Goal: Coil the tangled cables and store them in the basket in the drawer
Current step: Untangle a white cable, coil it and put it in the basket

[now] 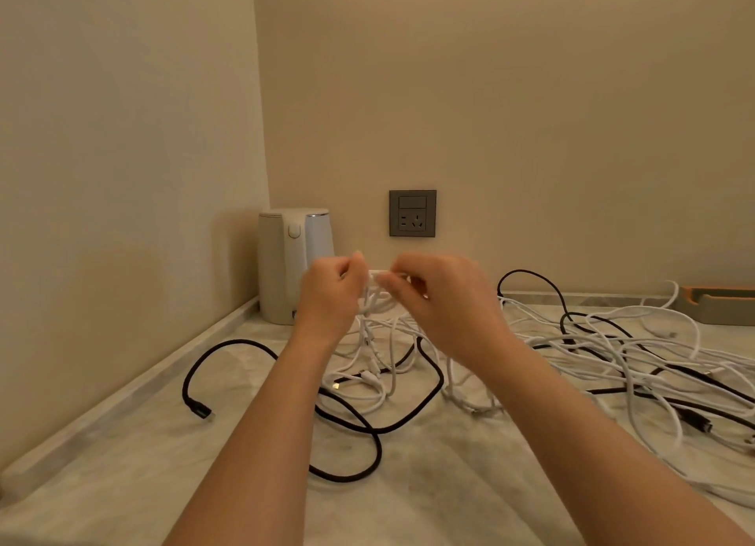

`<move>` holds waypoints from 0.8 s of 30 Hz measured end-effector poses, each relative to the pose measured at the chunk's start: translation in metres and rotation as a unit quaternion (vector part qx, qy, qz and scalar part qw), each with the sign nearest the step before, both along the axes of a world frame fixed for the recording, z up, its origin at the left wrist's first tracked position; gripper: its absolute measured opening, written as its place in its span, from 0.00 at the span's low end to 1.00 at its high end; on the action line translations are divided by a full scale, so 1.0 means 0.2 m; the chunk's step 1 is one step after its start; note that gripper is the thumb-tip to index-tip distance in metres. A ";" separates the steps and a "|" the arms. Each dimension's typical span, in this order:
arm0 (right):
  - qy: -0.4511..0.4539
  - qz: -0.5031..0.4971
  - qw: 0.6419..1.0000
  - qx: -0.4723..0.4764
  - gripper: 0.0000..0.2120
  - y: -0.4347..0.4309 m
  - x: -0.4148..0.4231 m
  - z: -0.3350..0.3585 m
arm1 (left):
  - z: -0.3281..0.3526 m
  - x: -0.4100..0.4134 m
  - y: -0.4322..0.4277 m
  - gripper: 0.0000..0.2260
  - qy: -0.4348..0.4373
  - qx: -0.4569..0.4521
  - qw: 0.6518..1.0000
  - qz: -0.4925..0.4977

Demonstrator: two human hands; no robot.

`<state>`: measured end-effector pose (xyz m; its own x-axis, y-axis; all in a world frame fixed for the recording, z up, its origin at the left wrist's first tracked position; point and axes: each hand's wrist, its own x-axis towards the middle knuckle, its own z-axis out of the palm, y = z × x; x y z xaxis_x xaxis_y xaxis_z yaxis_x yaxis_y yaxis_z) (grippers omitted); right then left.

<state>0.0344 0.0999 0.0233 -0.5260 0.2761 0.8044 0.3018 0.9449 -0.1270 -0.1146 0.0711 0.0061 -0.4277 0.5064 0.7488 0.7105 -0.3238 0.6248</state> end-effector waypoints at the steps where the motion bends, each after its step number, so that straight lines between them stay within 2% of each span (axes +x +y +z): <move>1: 0.025 0.004 0.999 -0.033 0.16 0.03 0.01 0.00 | 0.00 0.01 0.00 0.24 0.009 -0.010 0.999 -0.041; 6: 0.082 0.085 0.967 -0.225 0.16 0.09 0.03 0.00 | 0.01 0.08 -0.01 0.20 -0.009 -0.074 0.980 -0.182; 11: 0.097 0.201 0.882 -0.416 0.16 0.13 0.05 -0.01 | 0.02 0.12 -0.05 0.20 -0.106 -0.100 0.948 -0.285; 13: 0.103 0.249 0.839 -0.472 0.16 0.13 0.03 -0.02 | 0.03 0.14 -0.06 0.21 -0.143 -0.103 0.930 -0.322; 15: 0.111 0.271 0.815 -0.500 0.16 0.11 0.00 -0.05 | 0.04 0.15 -0.07 0.22 -0.189 -0.090 0.909 -0.361; 16: 0.115 0.260 0.827 -0.486 0.17 0.10 -0.02 -0.06 | 0.04 0.15 -0.07 0.23 -0.216 -0.075 0.899 -0.373; 19: 0.111 0.146 0.933 -0.311 0.19 0.05 -0.08 -0.12 | 0.04 0.14 -0.07 0.23 -0.290 -0.029 0.896 -0.334; 20: 0.084 0.111 0.954 -0.264 0.18 0.03 -0.10 -0.13 | 0.04 0.13 -0.06 0.22 -0.317 -0.018 0.899 -0.303; 22: -0.032 0.051 0.978 -0.201 0.15 -0.01 -0.12 -0.15 | 0.05 0.10 -0.05 0.18 -0.380 0.012 0.897 -0.228; 24: -0.138 0.004 0.981 -0.135 0.13 -0.05 -0.13 -0.17 | 0.06 0.08 -0.04 0.17 -0.391 0.028 0.911 -0.131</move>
